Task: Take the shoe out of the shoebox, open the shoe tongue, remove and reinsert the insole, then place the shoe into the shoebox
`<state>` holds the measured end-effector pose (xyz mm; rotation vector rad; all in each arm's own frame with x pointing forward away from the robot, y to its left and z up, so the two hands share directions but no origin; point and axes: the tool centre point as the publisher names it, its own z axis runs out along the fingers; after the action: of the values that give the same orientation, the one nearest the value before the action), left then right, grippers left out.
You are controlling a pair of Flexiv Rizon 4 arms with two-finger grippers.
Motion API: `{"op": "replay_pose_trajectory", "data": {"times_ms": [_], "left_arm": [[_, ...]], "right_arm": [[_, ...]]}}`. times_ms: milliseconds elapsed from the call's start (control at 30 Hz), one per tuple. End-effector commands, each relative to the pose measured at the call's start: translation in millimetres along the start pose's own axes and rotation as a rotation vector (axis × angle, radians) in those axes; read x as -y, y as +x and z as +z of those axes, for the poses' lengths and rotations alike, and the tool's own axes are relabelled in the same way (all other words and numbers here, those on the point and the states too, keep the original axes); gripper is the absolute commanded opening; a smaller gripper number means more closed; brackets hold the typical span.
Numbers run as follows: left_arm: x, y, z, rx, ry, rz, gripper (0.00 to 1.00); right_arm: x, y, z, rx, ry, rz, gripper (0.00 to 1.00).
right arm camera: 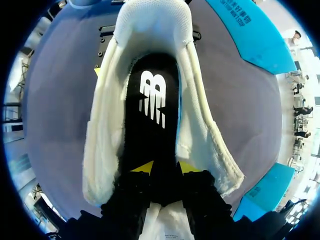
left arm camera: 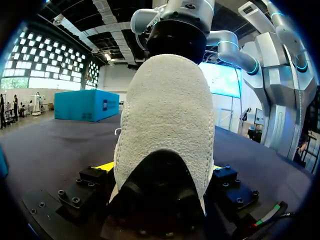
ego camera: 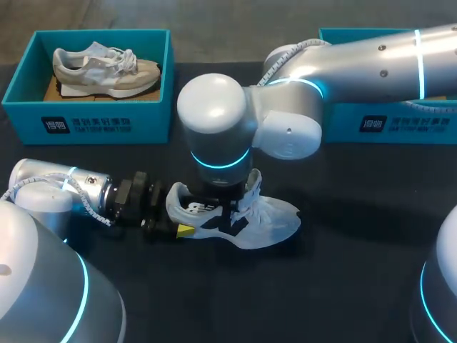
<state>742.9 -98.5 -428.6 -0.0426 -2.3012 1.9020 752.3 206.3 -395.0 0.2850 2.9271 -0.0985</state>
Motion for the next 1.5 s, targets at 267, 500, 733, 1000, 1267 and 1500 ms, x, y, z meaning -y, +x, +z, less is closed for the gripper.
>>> {"op": "replay_pose_trajectory", "data": {"times_ms": [267,500,733,1000,1267,1500], "left_arm": [[-3.7,-1.7,-0.2,0.003,0.0,0.0,0.0],[-3.7,-1.7,-0.2,0.003,0.0,0.0,0.0],[-3.7,-1.7,-0.2,0.003,0.0,0.0,0.0],[-3.7,-1.7,-0.2,0.003,0.0,0.0,0.0],[-3.7,-1.7,-0.2,0.003,0.0,0.0,0.0],[-3.7,-1.7,-0.2,0.003,0.0,0.0,0.0]], "right_arm": [[-3.0,-0.6,15.8,-0.038,-0.014,-0.001,0.28],[-3.7,6.8,34.9,-0.126,-0.017,0.005,0.27],[-4.8,17.7,44.6,-0.215,0.003,0.01,0.27],[-5.2,34.4,46.8,-0.298,0.018,0.005,0.25],[-7.4,45.9,50.4,-0.355,0.015,-0.006,0.23],[-10.9,52.4,53.3,-0.399,0.009,-0.031,0.0]]}}
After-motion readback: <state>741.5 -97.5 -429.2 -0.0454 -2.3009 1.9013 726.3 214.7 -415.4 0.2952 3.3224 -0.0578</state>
